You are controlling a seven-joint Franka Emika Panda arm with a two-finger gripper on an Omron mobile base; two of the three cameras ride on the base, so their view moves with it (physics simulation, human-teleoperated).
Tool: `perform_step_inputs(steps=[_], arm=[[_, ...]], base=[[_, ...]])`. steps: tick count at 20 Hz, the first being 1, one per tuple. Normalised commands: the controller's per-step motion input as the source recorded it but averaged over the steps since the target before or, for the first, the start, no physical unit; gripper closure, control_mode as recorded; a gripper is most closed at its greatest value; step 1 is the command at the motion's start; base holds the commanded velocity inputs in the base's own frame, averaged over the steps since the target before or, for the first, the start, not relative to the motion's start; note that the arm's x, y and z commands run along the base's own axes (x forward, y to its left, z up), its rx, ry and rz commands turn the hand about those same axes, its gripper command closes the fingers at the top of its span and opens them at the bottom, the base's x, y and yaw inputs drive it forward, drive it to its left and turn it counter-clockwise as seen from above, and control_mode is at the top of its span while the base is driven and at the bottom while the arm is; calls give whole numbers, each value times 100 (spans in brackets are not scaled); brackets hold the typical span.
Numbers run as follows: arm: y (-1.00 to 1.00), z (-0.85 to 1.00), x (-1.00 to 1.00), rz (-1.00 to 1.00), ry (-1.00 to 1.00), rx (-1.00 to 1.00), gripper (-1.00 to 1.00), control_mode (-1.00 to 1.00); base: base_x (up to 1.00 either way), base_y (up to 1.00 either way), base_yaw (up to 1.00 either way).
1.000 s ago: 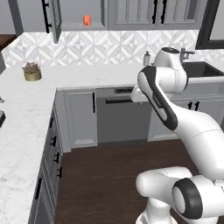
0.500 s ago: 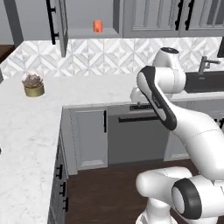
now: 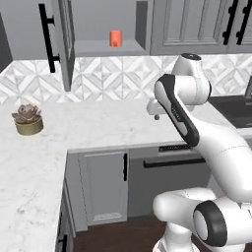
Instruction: Gather all objects into one cabinet and sort the glasses and bowls to opposite sides.
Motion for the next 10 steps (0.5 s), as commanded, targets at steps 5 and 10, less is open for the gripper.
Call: perform_step_inputs(steps=[5, 10], arm=[[0, 0, 0, 0, 0, 0, -100, 100], [0, 0, 0, 0, 0, 0, -100, 100]], base=[[100, 23, 0], [100, 58, -1]])
